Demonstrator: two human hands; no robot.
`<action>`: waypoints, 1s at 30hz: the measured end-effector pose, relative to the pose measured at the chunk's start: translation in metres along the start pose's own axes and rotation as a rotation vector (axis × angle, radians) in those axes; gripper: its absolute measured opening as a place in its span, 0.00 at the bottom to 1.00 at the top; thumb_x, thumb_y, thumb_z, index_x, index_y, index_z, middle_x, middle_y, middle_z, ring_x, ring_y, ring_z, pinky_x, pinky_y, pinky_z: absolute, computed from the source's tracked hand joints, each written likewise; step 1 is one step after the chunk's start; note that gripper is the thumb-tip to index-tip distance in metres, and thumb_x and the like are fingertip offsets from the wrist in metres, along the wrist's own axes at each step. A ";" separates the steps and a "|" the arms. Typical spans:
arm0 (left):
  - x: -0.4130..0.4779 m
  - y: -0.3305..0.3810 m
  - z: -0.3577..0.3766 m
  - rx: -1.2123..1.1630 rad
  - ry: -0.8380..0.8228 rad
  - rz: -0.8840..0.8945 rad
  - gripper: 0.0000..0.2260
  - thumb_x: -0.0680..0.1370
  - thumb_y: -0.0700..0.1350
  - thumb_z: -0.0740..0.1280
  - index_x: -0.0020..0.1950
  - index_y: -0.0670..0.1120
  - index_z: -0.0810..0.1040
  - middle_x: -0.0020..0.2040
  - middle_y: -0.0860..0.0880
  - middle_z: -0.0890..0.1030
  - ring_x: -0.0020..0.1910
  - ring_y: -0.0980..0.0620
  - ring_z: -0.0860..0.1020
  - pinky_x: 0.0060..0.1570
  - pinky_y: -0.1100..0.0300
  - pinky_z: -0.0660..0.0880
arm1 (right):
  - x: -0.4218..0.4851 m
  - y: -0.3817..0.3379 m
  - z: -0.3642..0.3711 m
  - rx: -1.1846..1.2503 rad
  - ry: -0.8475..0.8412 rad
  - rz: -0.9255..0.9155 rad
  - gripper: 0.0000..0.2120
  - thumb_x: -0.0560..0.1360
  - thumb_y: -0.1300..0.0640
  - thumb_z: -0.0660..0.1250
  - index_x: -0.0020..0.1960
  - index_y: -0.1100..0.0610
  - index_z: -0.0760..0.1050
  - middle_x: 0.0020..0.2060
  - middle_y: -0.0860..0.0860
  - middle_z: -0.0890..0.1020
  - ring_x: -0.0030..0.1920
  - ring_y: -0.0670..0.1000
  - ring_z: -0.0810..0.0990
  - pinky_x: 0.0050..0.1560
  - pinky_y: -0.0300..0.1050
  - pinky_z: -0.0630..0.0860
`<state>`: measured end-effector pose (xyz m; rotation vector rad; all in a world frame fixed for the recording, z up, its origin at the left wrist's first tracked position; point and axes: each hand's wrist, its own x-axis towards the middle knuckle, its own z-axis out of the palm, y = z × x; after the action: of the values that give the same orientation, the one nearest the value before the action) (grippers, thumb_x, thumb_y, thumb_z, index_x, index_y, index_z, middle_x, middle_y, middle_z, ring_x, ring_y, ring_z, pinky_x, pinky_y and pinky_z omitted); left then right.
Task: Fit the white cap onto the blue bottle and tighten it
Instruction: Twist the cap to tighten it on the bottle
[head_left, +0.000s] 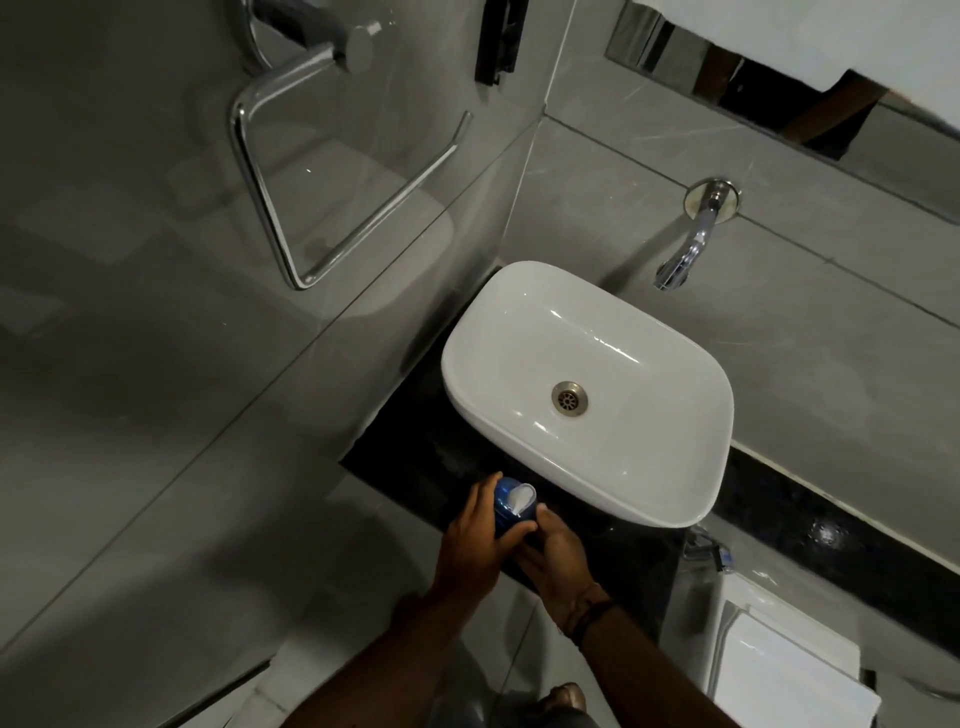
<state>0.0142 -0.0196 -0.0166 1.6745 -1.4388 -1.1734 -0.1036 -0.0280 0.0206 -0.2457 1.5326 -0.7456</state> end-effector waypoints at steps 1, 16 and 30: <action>0.001 0.000 -0.003 -0.002 0.011 -0.001 0.34 0.77 0.65 0.66 0.78 0.52 0.61 0.74 0.50 0.70 0.69 0.48 0.74 0.64 0.46 0.76 | 0.001 -0.002 0.004 0.019 -0.004 -0.008 0.20 0.86 0.50 0.59 0.73 0.59 0.77 0.64 0.62 0.84 0.65 0.62 0.83 0.55 0.50 0.82; 0.055 -0.040 -0.125 0.051 0.234 -0.106 0.35 0.75 0.59 0.72 0.78 0.53 0.62 0.75 0.48 0.72 0.72 0.47 0.71 0.70 0.51 0.69 | 0.030 -0.029 0.155 0.064 -0.162 0.053 0.08 0.85 0.56 0.62 0.61 0.55 0.77 0.49 0.57 0.81 0.39 0.50 0.81 0.52 0.50 0.81; 0.060 -0.064 -0.131 0.067 0.307 -0.121 0.40 0.70 0.69 0.67 0.76 0.51 0.65 0.70 0.54 0.73 0.65 0.62 0.69 0.63 0.65 0.66 | 0.056 -0.009 0.178 0.062 -0.103 0.022 0.08 0.85 0.63 0.62 0.57 0.66 0.77 0.36 0.60 0.76 0.36 0.57 0.75 0.46 0.52 0.74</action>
<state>0.1605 -0.0764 -0.0333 1.9153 -1.2110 -0.8897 0.0564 -0.1210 -0.0079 -0.2177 1.4107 -0.7506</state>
